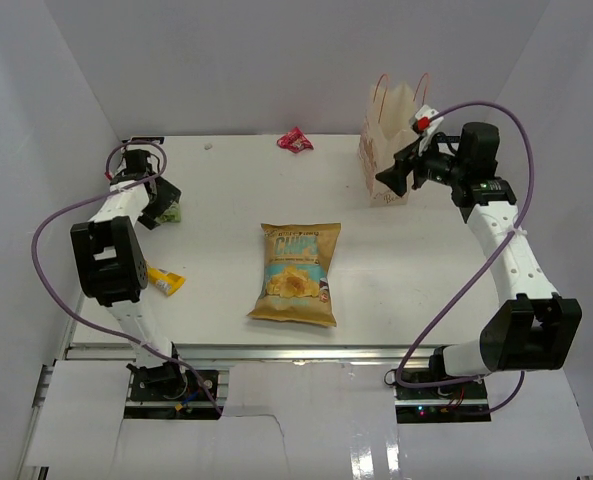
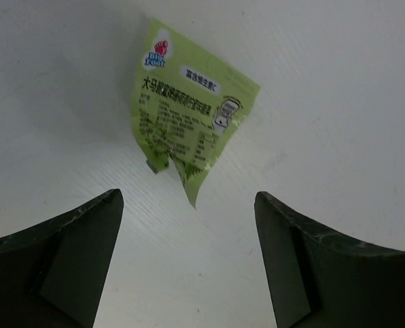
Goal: Place the snacks into the paper bag
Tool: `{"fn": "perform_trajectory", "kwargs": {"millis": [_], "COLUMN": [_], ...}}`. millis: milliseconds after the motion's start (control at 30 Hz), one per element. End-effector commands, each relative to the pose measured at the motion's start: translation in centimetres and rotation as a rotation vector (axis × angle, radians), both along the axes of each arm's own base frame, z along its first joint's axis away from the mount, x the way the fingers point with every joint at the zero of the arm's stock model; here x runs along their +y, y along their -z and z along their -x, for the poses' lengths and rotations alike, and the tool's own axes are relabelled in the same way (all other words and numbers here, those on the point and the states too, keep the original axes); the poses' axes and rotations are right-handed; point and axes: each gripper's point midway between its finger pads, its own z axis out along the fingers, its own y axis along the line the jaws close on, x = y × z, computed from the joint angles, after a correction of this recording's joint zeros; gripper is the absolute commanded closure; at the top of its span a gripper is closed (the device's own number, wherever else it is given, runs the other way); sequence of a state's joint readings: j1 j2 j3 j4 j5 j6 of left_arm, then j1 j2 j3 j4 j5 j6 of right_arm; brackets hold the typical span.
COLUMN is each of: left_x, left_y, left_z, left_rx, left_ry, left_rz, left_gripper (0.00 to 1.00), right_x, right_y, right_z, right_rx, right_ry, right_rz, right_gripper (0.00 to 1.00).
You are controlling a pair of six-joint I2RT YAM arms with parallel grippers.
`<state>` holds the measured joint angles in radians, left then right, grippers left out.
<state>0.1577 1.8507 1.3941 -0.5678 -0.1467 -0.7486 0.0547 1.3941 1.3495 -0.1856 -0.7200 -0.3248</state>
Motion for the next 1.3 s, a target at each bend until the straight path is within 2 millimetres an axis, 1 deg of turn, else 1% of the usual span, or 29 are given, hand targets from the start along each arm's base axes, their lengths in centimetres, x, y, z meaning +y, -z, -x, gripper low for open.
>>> {"fn": "perform_trajectory", "kwargs": {"millis": [0,33,67,100,200,233,333,367,467,533,600,633,700,733,767,800,833,867,900,933,967,1000,1033,1067,1100,1133,1167,1200,1267], "left_x": [1.4,1.5,1.7,1.7,2.3,2.6,2.9,2.7,2.6,2.0,1.2,0.0,-1.7,-4.0,-5.1,-6.7,-9.7,-11.3,-12.9,-15.9,-17.5,-20.4,-21.6,-23.8,-26.2,-27.2,-28.1,-29.6,-30.8], "left_y": [0.8,1.2,0.7,2.1,3.4,3.7,4.6,4.8,4.4,4.0,2.1,0.9,-1.3,-1.1,-4.3,-5.3,-5.4,-8.0,-8.9,-9.7,-10.1,-11.1,-11.3,-11.5,-11.8,-11.9,-12.1,-12.5,-13.1], "left_z": [-1.8,-2.5,-3.6,-3.9,-4.6,-4.6,-4.3,-4.2,-3.8,-3.7,-4.1,-3.7,-4.3,-3.1,-3.7,-3.3,-1.7,-1.6,-0.9,0.5,1.2,2.4,3.3,4.2,5.3,5.8,6.1,6.9,7.2], "left_rx": [0.017,0.016,-0.005,0.022,0.045,0.052,0.071,0.072,0.065,0.042,-0.023,-0.061,-0.165,-0.188,-0.311,-0.36,-0.379,-0.475,-0.508,-0.519,-0.557,-0.573,-0.575,-0.565,-0.561,-0.557,-0.562,-0.56,-0.574], "left_ry": [-0.023,-0.014,-0.003,0.009,0.005,0.002,-0.005,0.001,0.003,0.031,0.075,0.125,0.197,0.275,0.339,0.4,0.494,0.561,0.63,0.725,0.784,0.866,0.91,0.963,1.029,1.053,1.074,1.106,1.131], "left_rz": [0.013,0.018,0.023,0.026,0.03,0.034,0.05,0.065,0.078,0.098,0.115,0.157,0.2,0.295,0.306,0.351,0.455,0.478,0.519,0.584,0.595,0.629,0.654,0.669,0.677,0.683,0.687,0.703,0.714], "left_gripper": [0.12,0.14,0.15,0.18,0.25,0.33,0.49,0.6,0.74,0.79,0.83,0.83,0.85,0.85,0.85,0.86,0.86,0.86,0.86,0.87,0.86,0.87,0.87,0.87,0.87,0.87,0.87,0.87,0.87], "right_x": [1.0,1.0,1.1,1.2,1.2,1.2,1.4,1.4,1.8,2.1,2.9,3.8,4.9,5.5,7.0,7.9,9.4,10.2,11.1,12.4,13.2,14.3,15.4,16.1,17.2,18.2,18.8,19.4,20.9], "right_y": [3.3,3.4,3.6,3.8,4.0,4.0,3.9,3.8,3.6,3.5,3.0,3.6,3.7,4.0,4.9,5.2,6.0,6.3,6.8,6.9,6.7,6.9,6.3,6.3,6.3,6.3,6.2,7.3,7.0], "right_z": [2.6,2.9,3.2,3.4,3.7,3.7,3.8,3.9,4.2,4.6,5.6,6.4,7.1,7.5,8.8,9.0,9.6,9.9,9.9,10.4,10.5,10.1,9.9,9.7,8.6,8.6,8.4,7.6,8.0], "right_rx": [0.078,0.079,0.085,0.091,0.099,0.099,0.102,0.103,0.107,0.111,0.102,0.115,0.114,0.123,0.145,0.155,0.163,0.166,0.204,0.22,0.243,0.337,0.367,0.413,0.437,0.547,0.582,0.618,0.664], "right_ry": [-0.114,-0.118,-0.13,-0.135,-0.14,-0.144,-0.153,-0.158,-0.185,-0.219,-0.289,-0.344,-0.409,-0.429,-0.483,-0.501,-0.522,-0.532,-0.529,-0.538,-0.544,-0.513,-0.496,-0.481,-0.45,-0.378,-0.358,-0.296,-0.293], "right_rz": [0.003,0.005,0.004,0.007,0.006,0.004,-0.002,-0.005,-0.017,-0.024,-0.032,-0.023,0.004,0.025,0.059,0.084,0.127,0.144,0.142,0.144,0.126,0.068,0.042,0.011,-0.028,-0.081,-0.102,-0.098,-0.115], "right_gripper": [0.23,0.22,0.22,0.22,0.22,0.22,0.23,0.23,0.23,0.23,0.23,0.23,0.23,0.24,0.24,0.24,0.24,0.24,0.24,0.23,0.23,0.23,0.22,0.22,0.21,0.21,0.21,0.21,0.2]}}
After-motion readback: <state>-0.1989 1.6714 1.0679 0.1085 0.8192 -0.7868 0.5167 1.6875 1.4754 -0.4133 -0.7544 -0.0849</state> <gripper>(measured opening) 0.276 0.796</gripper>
